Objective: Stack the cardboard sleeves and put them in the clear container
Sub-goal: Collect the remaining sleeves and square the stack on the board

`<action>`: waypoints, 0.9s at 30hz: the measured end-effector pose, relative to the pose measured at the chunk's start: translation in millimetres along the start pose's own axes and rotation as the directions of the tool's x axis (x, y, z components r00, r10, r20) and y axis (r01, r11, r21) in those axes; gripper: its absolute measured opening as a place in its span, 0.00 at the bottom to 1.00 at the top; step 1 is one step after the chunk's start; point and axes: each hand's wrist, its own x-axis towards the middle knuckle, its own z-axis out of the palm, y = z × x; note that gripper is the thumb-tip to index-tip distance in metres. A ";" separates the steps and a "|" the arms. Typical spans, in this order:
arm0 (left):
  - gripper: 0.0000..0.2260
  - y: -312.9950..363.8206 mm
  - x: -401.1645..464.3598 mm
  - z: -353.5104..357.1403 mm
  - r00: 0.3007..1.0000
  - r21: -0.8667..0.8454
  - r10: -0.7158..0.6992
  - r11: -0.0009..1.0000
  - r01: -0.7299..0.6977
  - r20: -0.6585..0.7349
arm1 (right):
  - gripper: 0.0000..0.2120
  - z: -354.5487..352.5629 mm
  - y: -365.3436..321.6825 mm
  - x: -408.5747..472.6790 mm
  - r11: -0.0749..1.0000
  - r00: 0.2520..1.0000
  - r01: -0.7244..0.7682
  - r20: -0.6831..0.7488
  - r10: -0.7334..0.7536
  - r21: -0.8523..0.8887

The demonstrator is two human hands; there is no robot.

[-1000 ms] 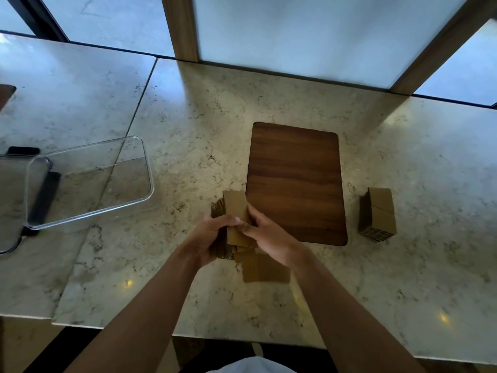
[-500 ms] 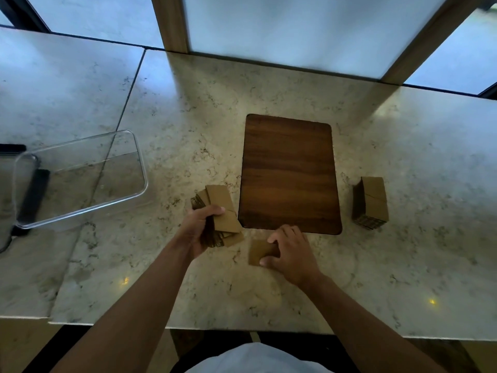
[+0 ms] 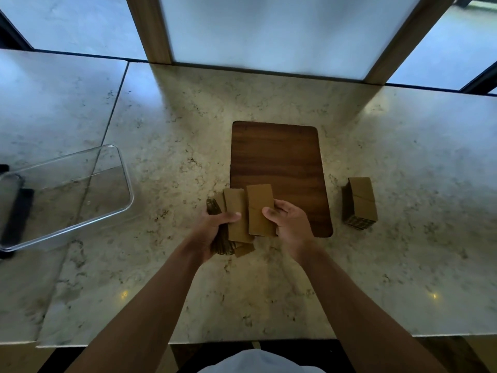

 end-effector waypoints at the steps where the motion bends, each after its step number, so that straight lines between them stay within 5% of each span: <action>1: 0.30 -0.6 1.1 4.0 1.000 0.015 0.012 1.000 -0.012 0.024 | 0.17 7.6 -1.5 -0.3 0.997 1.000 0.003 -0.027 -0.005 -0.080; 4: 0.28 -4.9 2.1 17.7 0.995 0.025 0.085 0.996 -0.087 0.051 | 0.19 30.0 0.6 -3.3 0.973 1.000 -0.026 0.007 0.028 -0.227; 7: 0.34 -9.7 9.4 30.1 0.988 -0.017 0.157 0.987 -0.157 0.005 | 0.20 31.5 0.4 -0.2 0.980 0.961 -0.201 0.192 0.199 -0.010; 10: 0.34 -8.6 12.9 41.6 0.967 0.178 0.254 0.953 -0.247 -0.018 | 0.24 11.3 -14.1 5.8 0.950 0.892 -0.286 0.397 0.216 0.125; 14: 0.28 2.6 18.8 64.2 0.909 0.248 0.410 0.875 -0.416 0.076 | 0.29 -20.3 -41.1 21.1 0.982 0.877 -0.144 0.476 0.069 0.123; 16: 0.27 11.8 30.1 75.2 0.897 0.224 0.437 0.869 -0.441 0.070 | 0.31 -32.2 -57.9 34.0 0.998 0.913 0.048 0.408 -0.031 -0.031; 18: 0.28 19.1 41.8 79.6 0.893 0.199 0.448 0.872 -0.447 0.041 | 0.33 -42.0 -73.0 47.6 0.886 0.914 0.315 0.361 -0.186 -0.341; 22: 0.26 23.4 77.7 77.4 0.839 0.200 0.538 0.834 -0.515 -0.081 | 0.33 -55.7 -82.2 85.5 0.367 0.822 0.567 0.480 -0.305 -0.738; 25: 0.29 16.0 95.3 90.7 0.795 0.286 0.597 0.785 -0.549 -0.111 | 0.40 -60.4 -67.0 103.1 0.237 0.804 0.591 0.540 -0.250 -0.771; 27: 0.31 7.2 100.3 100.5 0.761 0.284 0.638 0.756 -0.590 -0.119 | 0.44 -64.1 -55.2 106.2 0.301 0.775 0.629 0.548 -0.314 -0.717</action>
